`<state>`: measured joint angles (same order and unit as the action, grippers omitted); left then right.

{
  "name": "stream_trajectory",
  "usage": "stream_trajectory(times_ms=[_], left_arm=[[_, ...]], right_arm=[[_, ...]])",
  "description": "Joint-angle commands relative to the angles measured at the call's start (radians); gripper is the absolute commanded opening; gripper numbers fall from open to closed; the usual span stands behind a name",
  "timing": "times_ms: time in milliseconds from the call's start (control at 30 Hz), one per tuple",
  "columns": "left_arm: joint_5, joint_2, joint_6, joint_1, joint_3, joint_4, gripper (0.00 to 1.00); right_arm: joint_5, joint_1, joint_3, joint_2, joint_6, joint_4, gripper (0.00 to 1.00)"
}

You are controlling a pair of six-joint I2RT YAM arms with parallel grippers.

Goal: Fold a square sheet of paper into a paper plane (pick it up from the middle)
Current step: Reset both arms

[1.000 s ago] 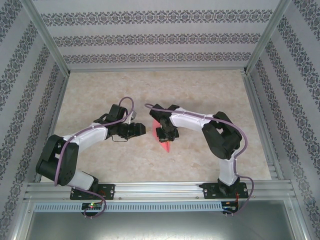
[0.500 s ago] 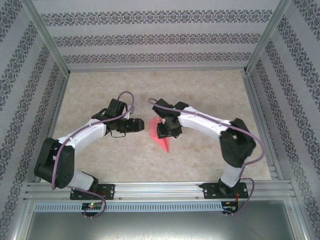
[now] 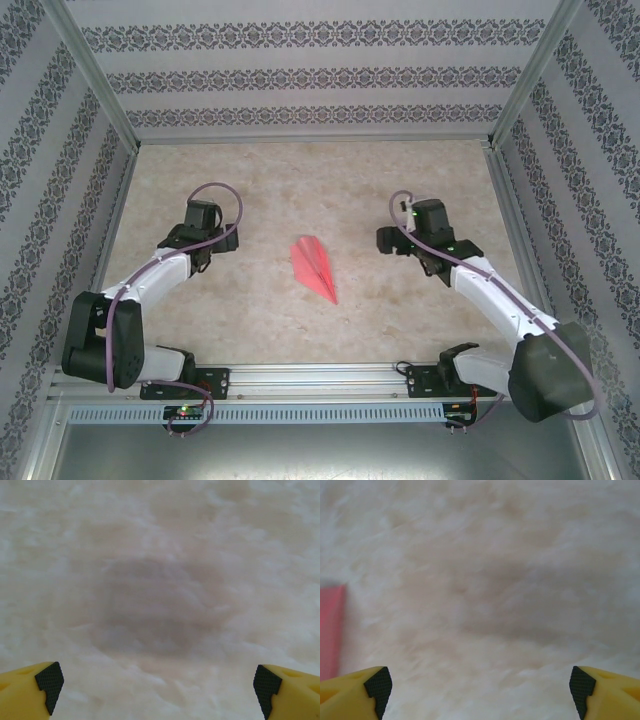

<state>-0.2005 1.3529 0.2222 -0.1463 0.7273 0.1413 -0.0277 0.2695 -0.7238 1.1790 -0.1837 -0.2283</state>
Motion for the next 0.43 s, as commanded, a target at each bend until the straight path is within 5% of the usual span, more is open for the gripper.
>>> stream_trajectory(times_ms=[0,400], left_arm=[[-0.099,0.008,-0.095,0.027,-0.035,-0.204,1.00],[-0.066,0.081,-0.190,0.069,-0.087,-0.364,1.00]], right_arm=[[-0.032,-0.082,0.059,0.031,0.109,0.305,0.96],[-0.031,-0.209,0.147,0.215,0.165,0.623,0.98]])
